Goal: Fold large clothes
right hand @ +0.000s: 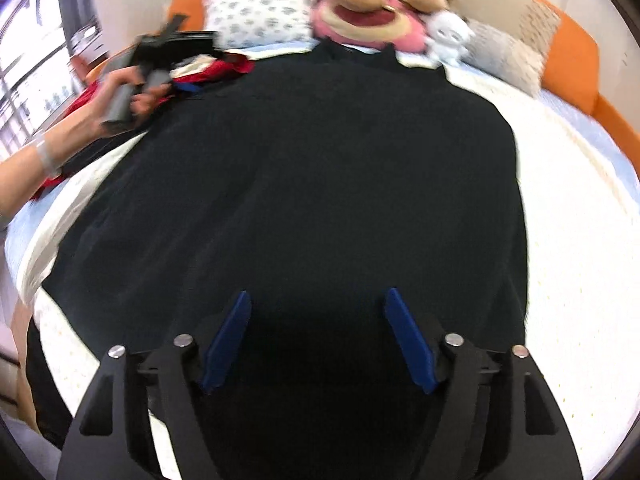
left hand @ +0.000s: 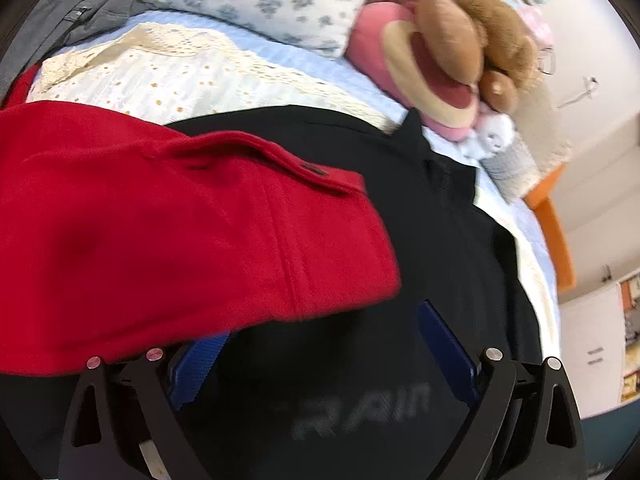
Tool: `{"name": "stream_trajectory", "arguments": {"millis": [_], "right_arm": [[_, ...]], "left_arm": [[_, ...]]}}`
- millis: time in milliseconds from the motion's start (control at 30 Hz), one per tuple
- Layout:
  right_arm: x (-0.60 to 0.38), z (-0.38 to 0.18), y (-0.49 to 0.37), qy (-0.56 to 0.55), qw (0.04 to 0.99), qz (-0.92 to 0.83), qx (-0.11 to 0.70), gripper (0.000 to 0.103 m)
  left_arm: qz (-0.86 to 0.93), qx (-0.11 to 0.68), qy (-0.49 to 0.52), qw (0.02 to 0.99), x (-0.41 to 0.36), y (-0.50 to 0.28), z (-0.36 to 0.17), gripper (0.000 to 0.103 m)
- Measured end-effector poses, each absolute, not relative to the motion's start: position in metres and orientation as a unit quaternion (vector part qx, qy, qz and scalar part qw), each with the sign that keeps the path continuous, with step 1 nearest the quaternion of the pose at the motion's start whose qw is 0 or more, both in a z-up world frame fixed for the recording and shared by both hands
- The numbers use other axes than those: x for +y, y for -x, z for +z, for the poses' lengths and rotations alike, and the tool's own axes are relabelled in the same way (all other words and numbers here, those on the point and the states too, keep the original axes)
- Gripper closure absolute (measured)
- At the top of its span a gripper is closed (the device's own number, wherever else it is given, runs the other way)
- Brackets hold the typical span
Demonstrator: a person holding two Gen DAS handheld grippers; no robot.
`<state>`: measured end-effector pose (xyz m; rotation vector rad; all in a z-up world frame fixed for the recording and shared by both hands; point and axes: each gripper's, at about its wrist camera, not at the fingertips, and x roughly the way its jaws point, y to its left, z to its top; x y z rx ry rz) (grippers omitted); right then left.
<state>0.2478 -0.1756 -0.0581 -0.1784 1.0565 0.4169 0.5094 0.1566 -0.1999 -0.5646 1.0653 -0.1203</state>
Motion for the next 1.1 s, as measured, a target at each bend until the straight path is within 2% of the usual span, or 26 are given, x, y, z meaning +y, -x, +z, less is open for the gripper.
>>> {"name": "stream_trajectory", "arguments": {"millis": [67, 100, 167, 233, 300, 333, 433, 700, 767, 833, 1000, 1100], "right_arm": [[-0.16, -0.056, -0.246, 0.101, 0.834, 0.213, 0.498, 0.029], [-0.152, -0.055, -0.246, 0.108, 0.831, 0.222, 0.498, 0.029], [-0.139, -0.057, -0.246, 0.121, 0.827, 0.234, 0.497, 0.029], [-0.129, -0.06, -0.249, 0.126, 0.822, 0.245, 0.498, 0.029], [-0.123, -0.064, -0.254, 0.126, 0.817, 0.255, 0.502, 0.029], [-0.121, -0.065, -0.255, 0.125, 0.815, 0.258, 0.503, 0.029], [-0.111, -0.067, -0.253, 0.124, 0.812, 0.267, 0.504, 0.029], [-0.094, -0.073, -0.251, 0.123, 0.804, 0.278, 0.511, 0.029], [-0.092, -0.072, -0.25, 0.119, 0.804, 0.282, 0.51, 0.029], [-0.087, -0.07, -0.249, 0.121, 0.804, 0.288, 0.507, 0.029], [-0.079, -0.071, -0.246, 0.121, 0.8, 0.3, 0.506, 0.029], [-0.074, -0.079, -0.246, 0.119, 0.792, 0.305, 0.516, 0.029]], "left_arm": [[-0.051, 0.501, 0.276, 0.819, 0.166, -0.511, -0.203, 0.012], [-0.046, 0.504, 0.287, 0.813, 0.173, -0.513, -0.206, 0.02], [-0.055, 0.51, 0.299, 0.805, 0.182, -0.513, -0.207, 0.026], [-0.056, 0.519, 0.287, 0.803, 0.186, -0.512, -0.206, 0.051], [-0.059, 0.531, 0.278, 0.798, 0.193, -0.509, -0.206, 0.067], [-0.067, 0.537, 0.292, 0.789, 0.201, -0.507, -0.207, 0.07], [-0.077, 0.551, 0.328, 0.763, 0.217, -0.503, -0.207, 0.073], [-0.079, 0.566, 0.288, 0.768, 0.231, -0.486, -0.164, 0.075], [-0.046, 0.54, 0.264, 0.798, 0.247, -0.482, -0.14, 0.077], [-0.009, 0.514, 0.255, 0.819, 0.27, -0.479, -0.121, 0.089], [0.21, 0.408, 0.195, 0.867, 0.368, -0.454, -0.051, 0.088], [0.338, 0.366, 0.176, 0.849, 0.416, -0.428, -0.032, 0.084]]}}
